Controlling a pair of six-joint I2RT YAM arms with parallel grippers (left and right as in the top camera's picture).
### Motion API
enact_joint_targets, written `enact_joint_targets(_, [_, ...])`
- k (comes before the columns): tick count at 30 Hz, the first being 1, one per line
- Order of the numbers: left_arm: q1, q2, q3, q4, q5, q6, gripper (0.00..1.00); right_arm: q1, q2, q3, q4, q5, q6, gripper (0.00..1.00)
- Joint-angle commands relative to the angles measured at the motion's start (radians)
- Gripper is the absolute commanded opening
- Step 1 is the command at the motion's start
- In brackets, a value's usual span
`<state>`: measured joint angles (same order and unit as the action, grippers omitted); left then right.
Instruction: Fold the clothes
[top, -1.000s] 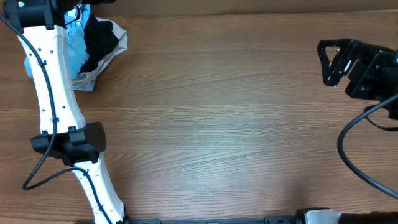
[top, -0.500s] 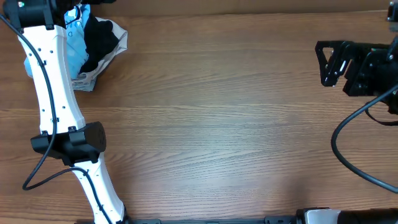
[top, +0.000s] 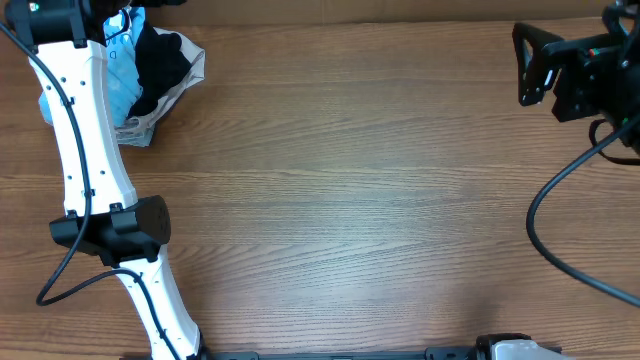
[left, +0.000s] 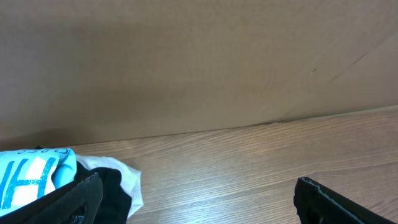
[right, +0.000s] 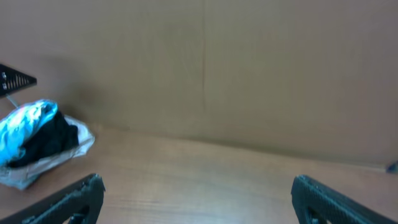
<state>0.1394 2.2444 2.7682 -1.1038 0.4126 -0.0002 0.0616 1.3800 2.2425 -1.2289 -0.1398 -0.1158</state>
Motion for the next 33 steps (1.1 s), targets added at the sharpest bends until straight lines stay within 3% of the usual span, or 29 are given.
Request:
enact_joint_targets(1, [0.005, 0.008, 0.001, 0.000, 0.018, -0.007, 1.00, 0.003, -0.083, -0.166, 0.104, -0.030, -0.016, 1.00])
enact_joint_targets(18, [0.004, 0.008, 0.001, 0.000, 0.018, -0.007, 1.00, -0.014, -0.655, -1.402, 0.906, -0.089, -0.015, 1.00])
enact_joint_targets(22, [0.004, 0.008, 0.001, 0.000, 0.018, -0.007, 1.00, -0.030, -0.801, -1.683, 1.108, -0.090, 0.041, 1.00])
enact_joint_targets(27, [0.004, 0.008, 0.001, 0.000, 0.018, -0.007, 1.00, -0.031, -0.986, -1.940, 1.236, -0.085, 0.127, 1.00])
enact_joint_targets(33, [0.004, 0.008, 0.001, 0.000, 0.018, -0.007, 1.00, -0.031, -1.160, -2.114, 1.249, -0.082, 0.153, 1.00])
